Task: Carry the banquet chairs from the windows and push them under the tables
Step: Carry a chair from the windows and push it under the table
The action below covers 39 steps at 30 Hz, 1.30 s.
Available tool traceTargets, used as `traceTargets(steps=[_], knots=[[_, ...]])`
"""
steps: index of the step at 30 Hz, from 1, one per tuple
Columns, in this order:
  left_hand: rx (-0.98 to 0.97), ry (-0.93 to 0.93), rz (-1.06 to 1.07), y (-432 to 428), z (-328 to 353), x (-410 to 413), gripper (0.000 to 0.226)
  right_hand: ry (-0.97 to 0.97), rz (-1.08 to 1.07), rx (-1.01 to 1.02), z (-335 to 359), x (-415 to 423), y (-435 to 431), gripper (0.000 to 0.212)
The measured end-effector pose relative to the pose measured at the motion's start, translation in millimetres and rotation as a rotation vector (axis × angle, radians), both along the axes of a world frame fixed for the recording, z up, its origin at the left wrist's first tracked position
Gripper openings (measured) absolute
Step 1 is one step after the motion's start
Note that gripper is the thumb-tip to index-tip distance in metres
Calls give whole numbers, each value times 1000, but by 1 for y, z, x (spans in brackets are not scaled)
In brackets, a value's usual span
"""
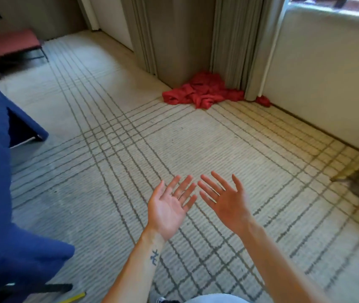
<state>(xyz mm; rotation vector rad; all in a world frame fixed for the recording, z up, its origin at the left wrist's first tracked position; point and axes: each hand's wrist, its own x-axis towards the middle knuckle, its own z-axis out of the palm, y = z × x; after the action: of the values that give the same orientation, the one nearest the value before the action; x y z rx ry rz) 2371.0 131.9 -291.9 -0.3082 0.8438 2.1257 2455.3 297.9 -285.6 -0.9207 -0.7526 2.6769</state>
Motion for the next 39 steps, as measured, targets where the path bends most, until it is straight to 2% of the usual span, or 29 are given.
traceTargets(steps=[8, 18, 25, 31, 39], knots=[[-19, -10, -238, 181, -2, 118, 61, -1, -242, -15, -9, 140, 160, 60], [-54, -23, -528, 347, -8, 196, 57, 11, -517, -76, -21, 253, 284, 58], [-60, -35, -674, 471, -24, 203, 57, -40, -682, -64, -37, 285, 376, 58], [-19, -81, -805, 606, -36, 193, 58, -99, -801, 10, -32, 284, 488, 57], [30, -82, -919, 782, -7, 177, 58, -68, -910, 56, -1, 270, 642, 56]])
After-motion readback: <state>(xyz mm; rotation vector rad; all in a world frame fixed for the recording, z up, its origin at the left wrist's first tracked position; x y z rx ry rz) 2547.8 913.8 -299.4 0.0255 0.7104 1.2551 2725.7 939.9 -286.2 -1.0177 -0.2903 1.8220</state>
